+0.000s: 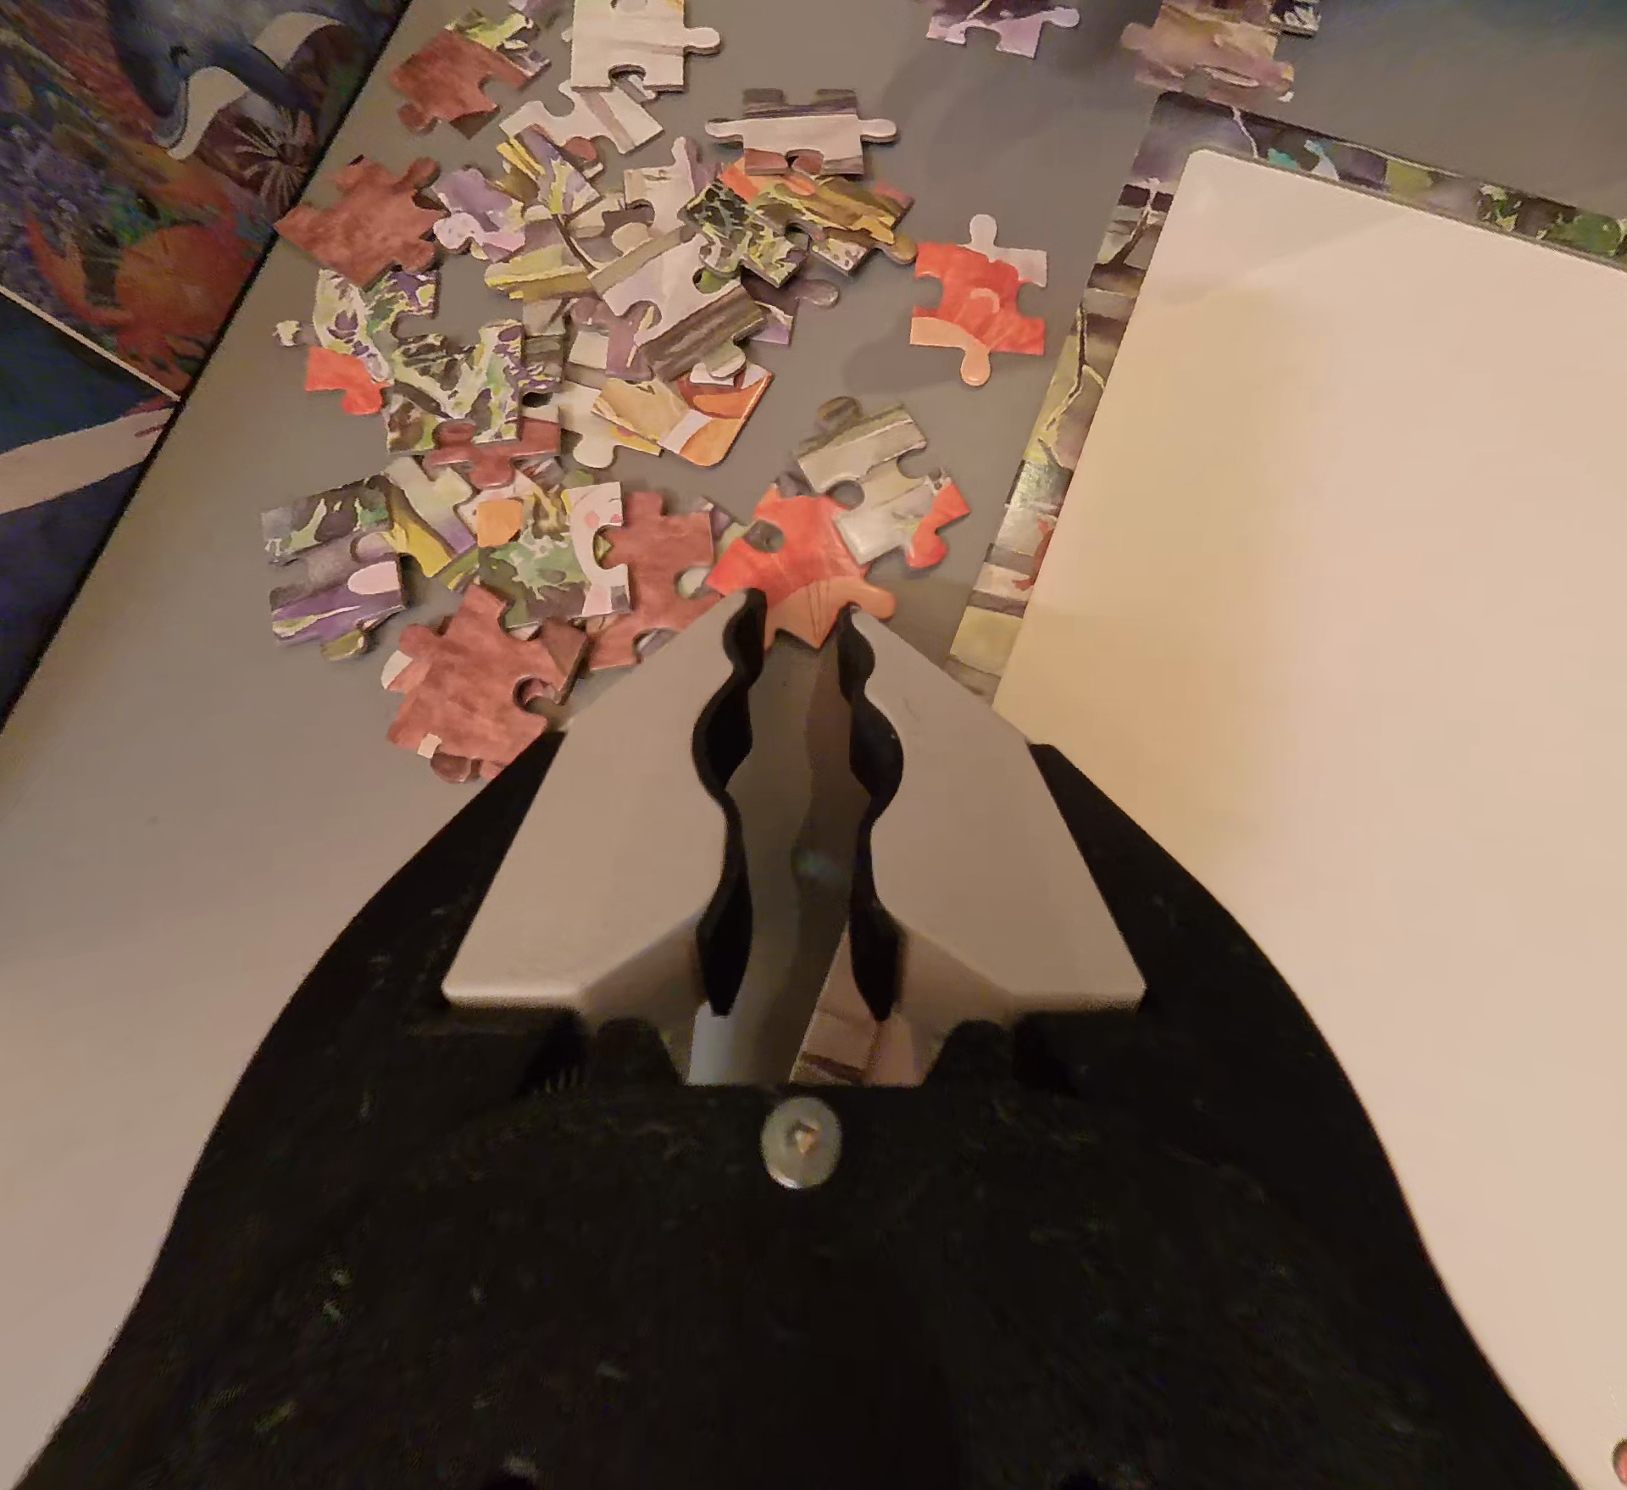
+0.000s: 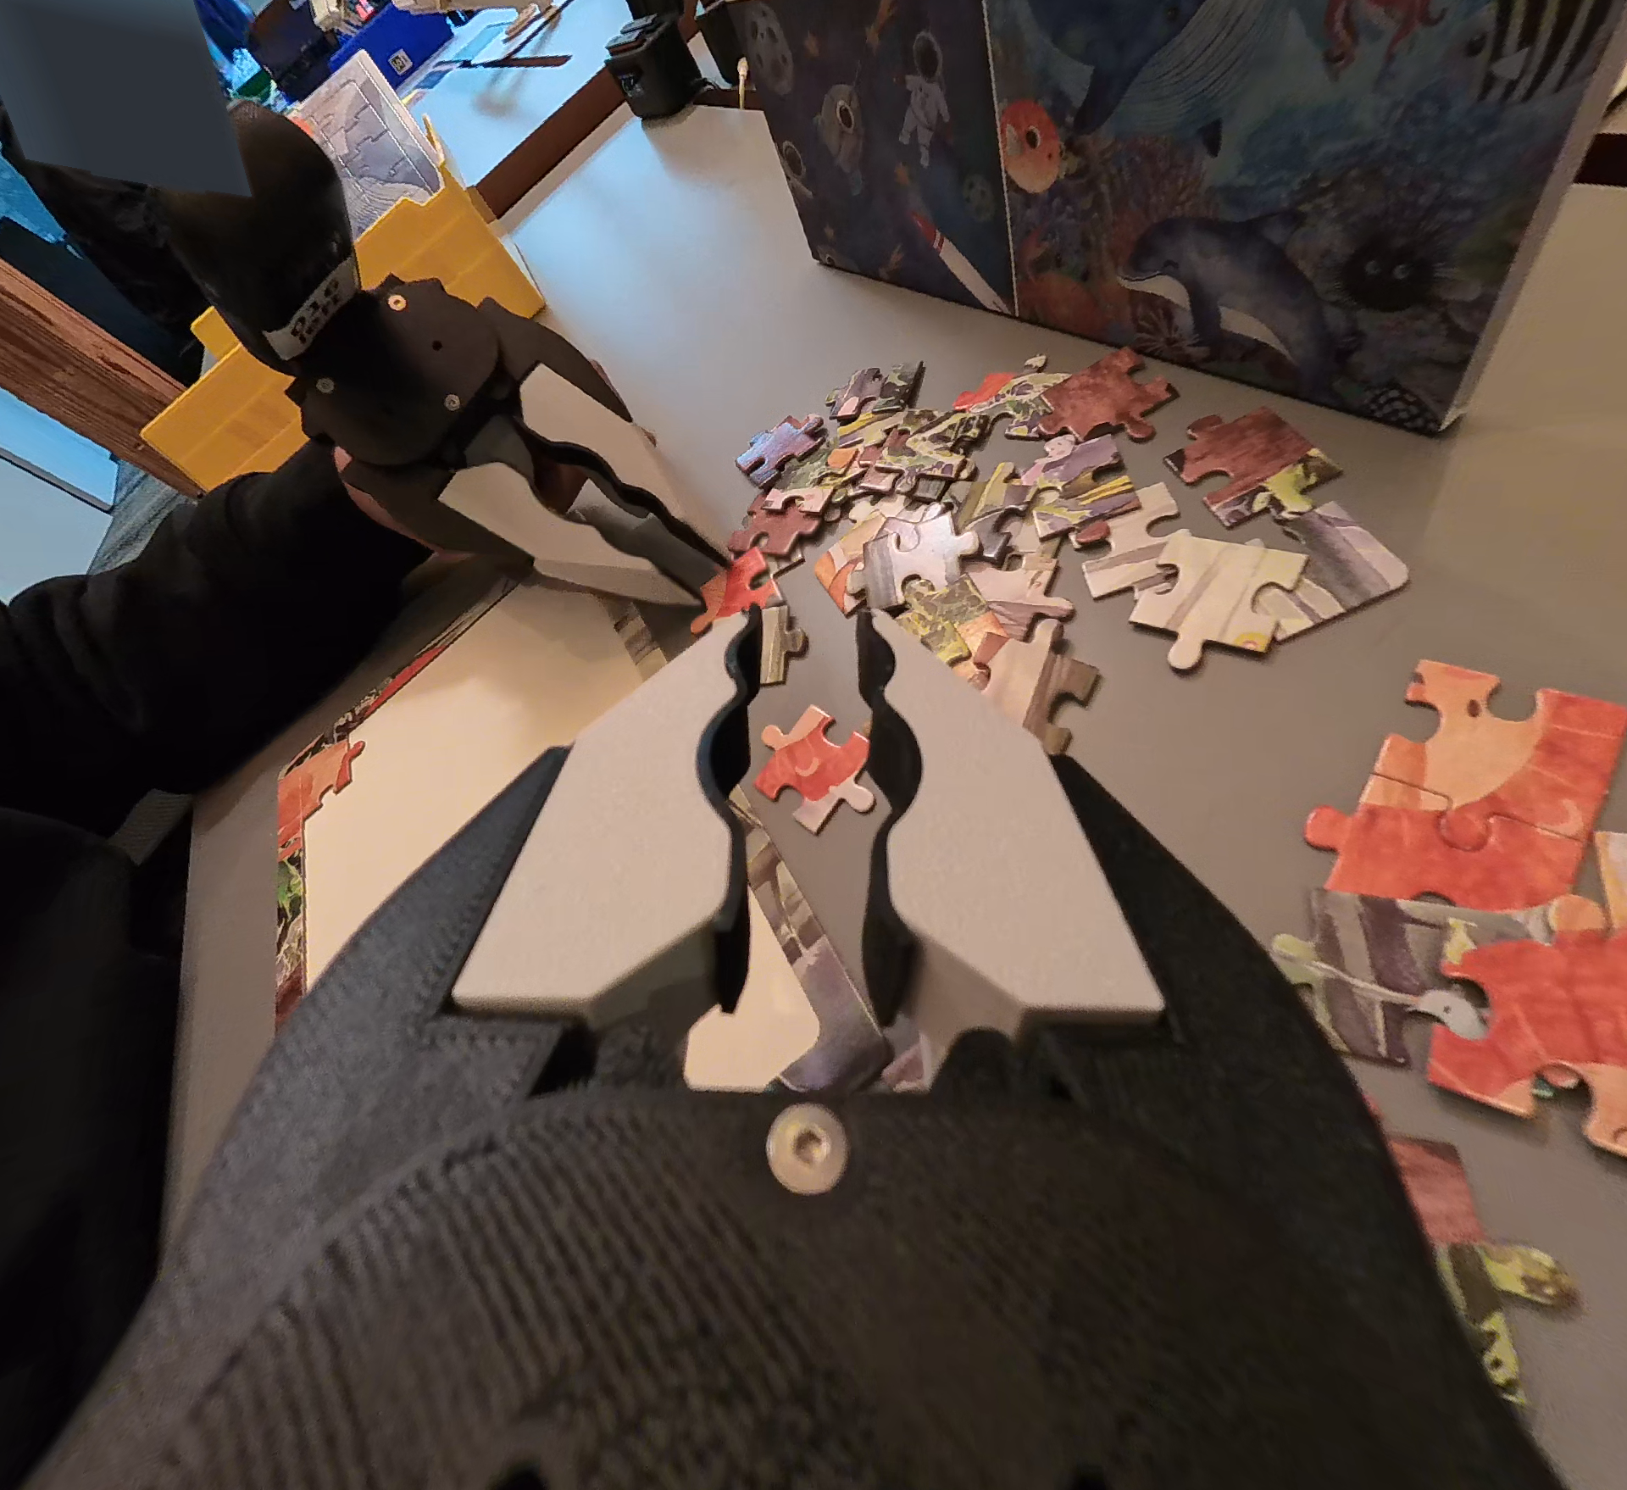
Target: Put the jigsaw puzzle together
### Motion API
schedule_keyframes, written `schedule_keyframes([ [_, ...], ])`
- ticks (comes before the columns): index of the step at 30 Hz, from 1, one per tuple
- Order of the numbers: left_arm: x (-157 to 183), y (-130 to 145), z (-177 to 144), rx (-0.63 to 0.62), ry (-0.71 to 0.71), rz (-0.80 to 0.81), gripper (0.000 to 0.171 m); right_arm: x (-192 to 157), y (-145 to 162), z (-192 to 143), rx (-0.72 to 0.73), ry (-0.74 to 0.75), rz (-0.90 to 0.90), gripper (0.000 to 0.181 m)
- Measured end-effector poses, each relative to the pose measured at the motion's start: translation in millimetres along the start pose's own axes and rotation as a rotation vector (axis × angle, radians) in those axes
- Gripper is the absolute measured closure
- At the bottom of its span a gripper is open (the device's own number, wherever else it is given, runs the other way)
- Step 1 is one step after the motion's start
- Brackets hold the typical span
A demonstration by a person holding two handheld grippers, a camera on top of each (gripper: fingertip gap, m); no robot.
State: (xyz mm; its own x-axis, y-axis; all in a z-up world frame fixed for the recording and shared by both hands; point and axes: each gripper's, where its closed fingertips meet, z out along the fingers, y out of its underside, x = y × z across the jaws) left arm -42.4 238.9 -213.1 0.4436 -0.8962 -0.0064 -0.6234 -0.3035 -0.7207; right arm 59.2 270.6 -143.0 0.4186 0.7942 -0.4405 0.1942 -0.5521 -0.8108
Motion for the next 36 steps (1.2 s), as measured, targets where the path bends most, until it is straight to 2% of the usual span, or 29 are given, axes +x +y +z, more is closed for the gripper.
schedule_keyframes([
  [14,-21,-2,-10,0.036,-0.074,-0.05,0.16,0,-1,0,0.007,0.0,-0.002,0.162],
  [18,-3,-8,-10,0.068,0.034,-0.051,0.144,0,0,0,0.005,-0.001,0.0,0.162],
  [20,-4,-6,-7,0.052,0.009,-0.05,0.127,1,0,1,0.003,-0.001,0.0,0.162],
  [23,-4,-4,0,0.023,-0.017,-0.046,0.118,1,1,1,0.0,0.002,-0.003,0.162],
  [27,-4,0,4,-0.004,-0.036,-0.027,0.118,1,1,1,0.002,0.003,-0.005,0.163],
  [36,0,1,1,-0.004,-0.002,-0.018,0.136,1,1,1,0.0,0.004,-0.005,0.162],
])
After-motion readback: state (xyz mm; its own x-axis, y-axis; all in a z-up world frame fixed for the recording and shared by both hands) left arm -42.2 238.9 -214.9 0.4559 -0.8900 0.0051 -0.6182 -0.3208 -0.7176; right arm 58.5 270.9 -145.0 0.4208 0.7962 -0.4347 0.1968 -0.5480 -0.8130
